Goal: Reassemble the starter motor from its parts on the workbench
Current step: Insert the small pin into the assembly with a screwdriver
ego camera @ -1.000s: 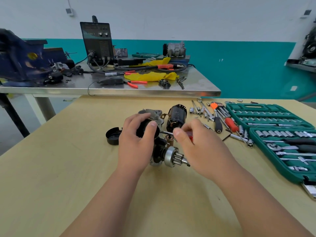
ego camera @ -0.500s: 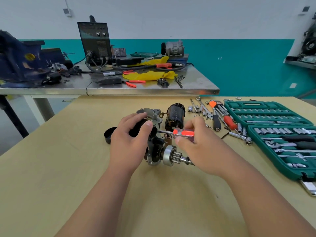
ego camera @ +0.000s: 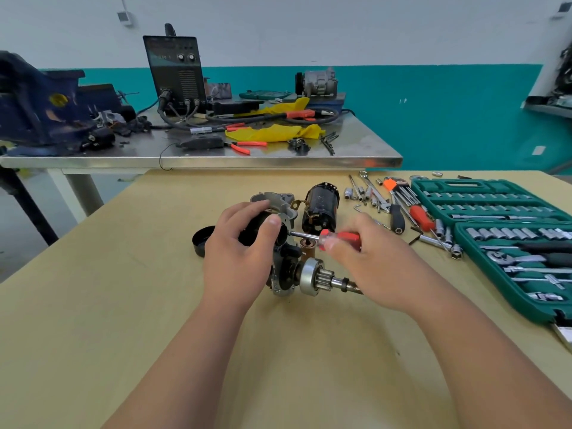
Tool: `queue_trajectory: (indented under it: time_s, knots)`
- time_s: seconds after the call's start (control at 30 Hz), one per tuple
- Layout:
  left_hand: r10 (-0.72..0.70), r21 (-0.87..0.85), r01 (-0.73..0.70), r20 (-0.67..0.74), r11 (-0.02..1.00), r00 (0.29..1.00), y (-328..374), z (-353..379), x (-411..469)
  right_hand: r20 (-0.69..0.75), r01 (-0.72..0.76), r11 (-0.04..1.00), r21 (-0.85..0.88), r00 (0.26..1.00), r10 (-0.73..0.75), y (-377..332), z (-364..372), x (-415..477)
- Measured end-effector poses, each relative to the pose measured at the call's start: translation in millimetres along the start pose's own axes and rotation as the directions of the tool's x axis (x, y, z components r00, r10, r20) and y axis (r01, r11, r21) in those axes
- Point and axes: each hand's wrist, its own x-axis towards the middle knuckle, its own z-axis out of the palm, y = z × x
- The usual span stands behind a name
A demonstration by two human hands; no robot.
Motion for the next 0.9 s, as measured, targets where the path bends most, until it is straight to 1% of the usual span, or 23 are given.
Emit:
queue_trajectory:
  time_s: [0.07,0.1,0.13,0.17,0.27,0.3,0.37,0.4,0.47,0.5,0.53,0.63,0.67,0.73,0.83,0.87,0.9]
  knots:
    - [0.011,0.018,-0.011,0.001,1.0,1.0,0,1,-1,-0.105,-0.009,1.0,-0.028,0.994,0.006,-4,4,0]
    - [0.015,0.022,-0.015,-0.001,1.0,1.0,0,1,-2,-0.13,-0.019,0.999,-0.035,0.991,0.014,-5,6,0]
    - [0.017,0.022,-0.016,-0.003,1.0,1.0,0,1,-2,-0.124,-0.022,0.999,-0.029,0.992,0.018,-6,6,0]
    - [0.015,0.021,-0.015,-0.005,1.0,1.0,0,1,-2,-0.081,-0.023,1.0,-0.001,0.996,0.023,-5,5,0]
    - [0.011,0.023,-0.011,-0.007,1.0,1.0,0,0,-2,0.111,-0.066,0.994,0.085,0.992,0.056,3,-3,-1]
    - [0.013,0.028,-0.013,-0.005,1.0,1.0,1,0,-2,0.119,-0.05,0.997,0.066,0.992,0.042,5,-5,-1]
    - [0.019,0.042,-0.019,0.002,0.999,1.0,1,0,-2,0.071,-0.001,1.0,-0.02,0.997,0.002,3,-6,-3]
    - [0.023,0.047,-0.023,0.004,0.999,1.0,2,1,-2,0.019,0.002,0.999,-0.035,1.0,-0.001,1,-3,-2]
    - [0.029,0.054,-0.029,0.006,0.998,1.0,2,2,-3,-0.073,-0.004,1.0,-0.013,0.997,0.003,1,1,-2]
    - [0.032,0.057,-0.032,0.008,0.998,0.999,3,2,-3,-0.088,-0.003,1.0,0.007,0.996,0.004,1,2,-2]
    - [0.035,0.059,-0.036,0.009,0.998,0.999,3,3,-4,-0.057,-0.01,1.0,0.027,0.998,0.012,2,1,-2]
    - [0.046,0.056,-0.047,0.008,0.997,0.999,3,3,-5,0.126,-0.047,0.995,0.082,0.991,0.037,10,-5,-2]
    - [0.047,0.055,-0.047,0.005,0.997,0.999,3,3,-5,0.127,-0.03,0.997,0.076,0.992,0.02,11,-7,-3]
    - [0.045,0.061,-0.045,0.004,0.997,0.999,3,4,-5,0.041,0.023,1.0,0.013,0.999,-0.023,8,-4,-3]
    - [0.031,0.066,-0.03,-0.012,0.997,0.999,2,4,-4,-0.112,0.015,0.999,-0.039,0.994,-0.019,2,6,-3]
    - [0.026,0.064,-0.025,-0.018,0.998,1.0,2,4,-4,-0.118,0.015,0.999,-0.039,0.993,-0.02,2,9,-2]
    - [0.021,0.059,-0.019,-0.023,0.998,1.0,1,4,-4,-0.088,0.013,1.0,-0.017,0.996,-0.014,2,9,-1]
